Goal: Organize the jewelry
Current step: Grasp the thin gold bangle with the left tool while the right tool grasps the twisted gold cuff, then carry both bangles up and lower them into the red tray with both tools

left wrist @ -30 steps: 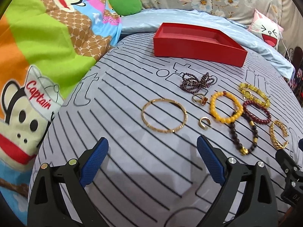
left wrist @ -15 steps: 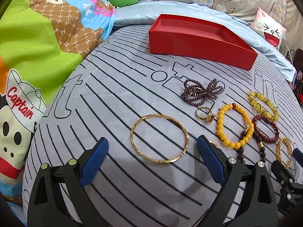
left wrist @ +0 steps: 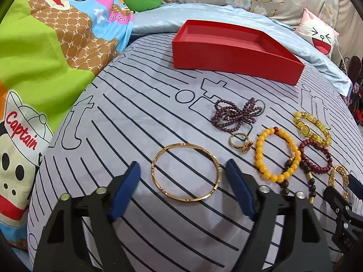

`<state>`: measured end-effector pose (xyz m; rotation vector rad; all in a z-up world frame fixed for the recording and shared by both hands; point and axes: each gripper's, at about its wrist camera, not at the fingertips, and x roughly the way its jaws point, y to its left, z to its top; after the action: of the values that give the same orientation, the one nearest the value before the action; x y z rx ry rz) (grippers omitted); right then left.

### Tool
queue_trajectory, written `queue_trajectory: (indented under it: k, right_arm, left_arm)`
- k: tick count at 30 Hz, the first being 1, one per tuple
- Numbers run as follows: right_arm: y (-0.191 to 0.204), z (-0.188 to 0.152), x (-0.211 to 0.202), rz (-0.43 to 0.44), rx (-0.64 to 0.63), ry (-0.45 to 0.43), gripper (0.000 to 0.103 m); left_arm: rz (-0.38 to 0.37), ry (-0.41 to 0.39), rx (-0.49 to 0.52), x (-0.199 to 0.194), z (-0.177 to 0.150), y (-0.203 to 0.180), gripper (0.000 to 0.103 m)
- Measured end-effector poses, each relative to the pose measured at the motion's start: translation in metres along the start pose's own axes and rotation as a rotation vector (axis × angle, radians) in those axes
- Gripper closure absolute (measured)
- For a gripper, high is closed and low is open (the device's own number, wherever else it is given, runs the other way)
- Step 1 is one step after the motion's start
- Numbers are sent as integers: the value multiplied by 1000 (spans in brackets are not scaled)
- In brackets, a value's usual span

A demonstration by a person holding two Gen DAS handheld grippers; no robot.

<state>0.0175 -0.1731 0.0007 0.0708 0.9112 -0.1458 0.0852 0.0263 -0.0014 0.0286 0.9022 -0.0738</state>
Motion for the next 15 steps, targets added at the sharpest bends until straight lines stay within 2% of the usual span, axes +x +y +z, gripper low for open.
queue_trajectory:
  k: [2,15]
  right_arm:
    - [1,0,-1,4,-7,-4,45]
    - [-5,-7,-12,30,9,14,48]
  left_arm:
    - [-5,-7,10,-2,-1,-2,43]
    - [-37,18,-4,-17,-13,-4,44]
